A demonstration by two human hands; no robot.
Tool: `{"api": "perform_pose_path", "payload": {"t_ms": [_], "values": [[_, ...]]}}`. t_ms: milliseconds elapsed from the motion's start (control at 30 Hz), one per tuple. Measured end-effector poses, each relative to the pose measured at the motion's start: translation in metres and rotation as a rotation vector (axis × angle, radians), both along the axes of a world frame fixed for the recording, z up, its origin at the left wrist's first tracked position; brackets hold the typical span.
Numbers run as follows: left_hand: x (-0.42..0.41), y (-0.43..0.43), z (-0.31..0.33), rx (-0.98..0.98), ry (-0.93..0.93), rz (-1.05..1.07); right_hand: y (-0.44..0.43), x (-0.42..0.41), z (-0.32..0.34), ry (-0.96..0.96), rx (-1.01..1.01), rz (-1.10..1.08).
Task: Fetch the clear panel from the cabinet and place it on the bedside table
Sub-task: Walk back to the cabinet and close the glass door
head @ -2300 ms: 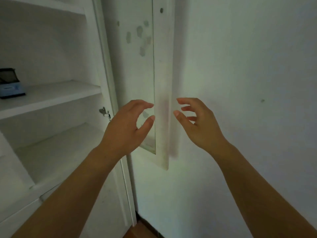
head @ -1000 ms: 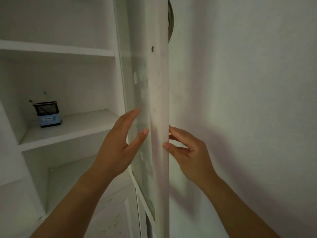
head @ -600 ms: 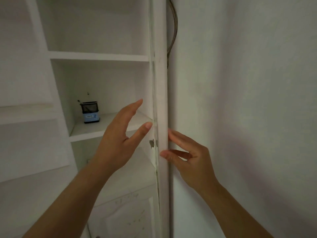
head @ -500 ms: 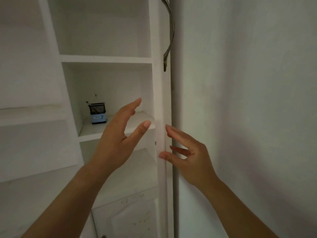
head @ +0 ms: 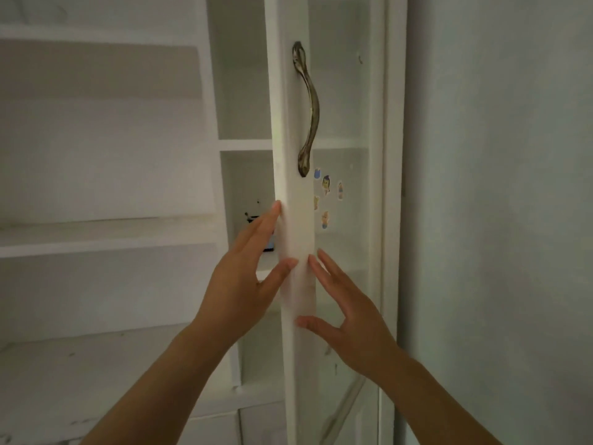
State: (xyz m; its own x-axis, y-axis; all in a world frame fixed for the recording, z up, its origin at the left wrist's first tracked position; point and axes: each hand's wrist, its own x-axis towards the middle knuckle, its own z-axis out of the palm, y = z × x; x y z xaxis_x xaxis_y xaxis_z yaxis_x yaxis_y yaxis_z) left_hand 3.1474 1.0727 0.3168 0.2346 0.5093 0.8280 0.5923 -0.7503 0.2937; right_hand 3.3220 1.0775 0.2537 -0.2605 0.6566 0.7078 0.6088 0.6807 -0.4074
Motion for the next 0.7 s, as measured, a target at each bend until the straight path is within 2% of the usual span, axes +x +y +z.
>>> {"api": "perform_pose_path", "payload": {"t_ms": [267, 500, 700], "values": [[-0.056, 0.063, 0.003, -0.009, 0.109, 0.175, 0.061, -0.032, 0.021, -0.086, 0.073, -0.090], [-0.085, 0.116, 0.004, -0.037, 0.136, 0.199, 0.117, -0.058, 0.031, -0.107, 0.160, -0.189], [-0.097, 0.142, 0.008, 0.113, 0.232, 0.185, 0.149, -0.065, 0.032, -0.123, 0.114, -0.244]]}}
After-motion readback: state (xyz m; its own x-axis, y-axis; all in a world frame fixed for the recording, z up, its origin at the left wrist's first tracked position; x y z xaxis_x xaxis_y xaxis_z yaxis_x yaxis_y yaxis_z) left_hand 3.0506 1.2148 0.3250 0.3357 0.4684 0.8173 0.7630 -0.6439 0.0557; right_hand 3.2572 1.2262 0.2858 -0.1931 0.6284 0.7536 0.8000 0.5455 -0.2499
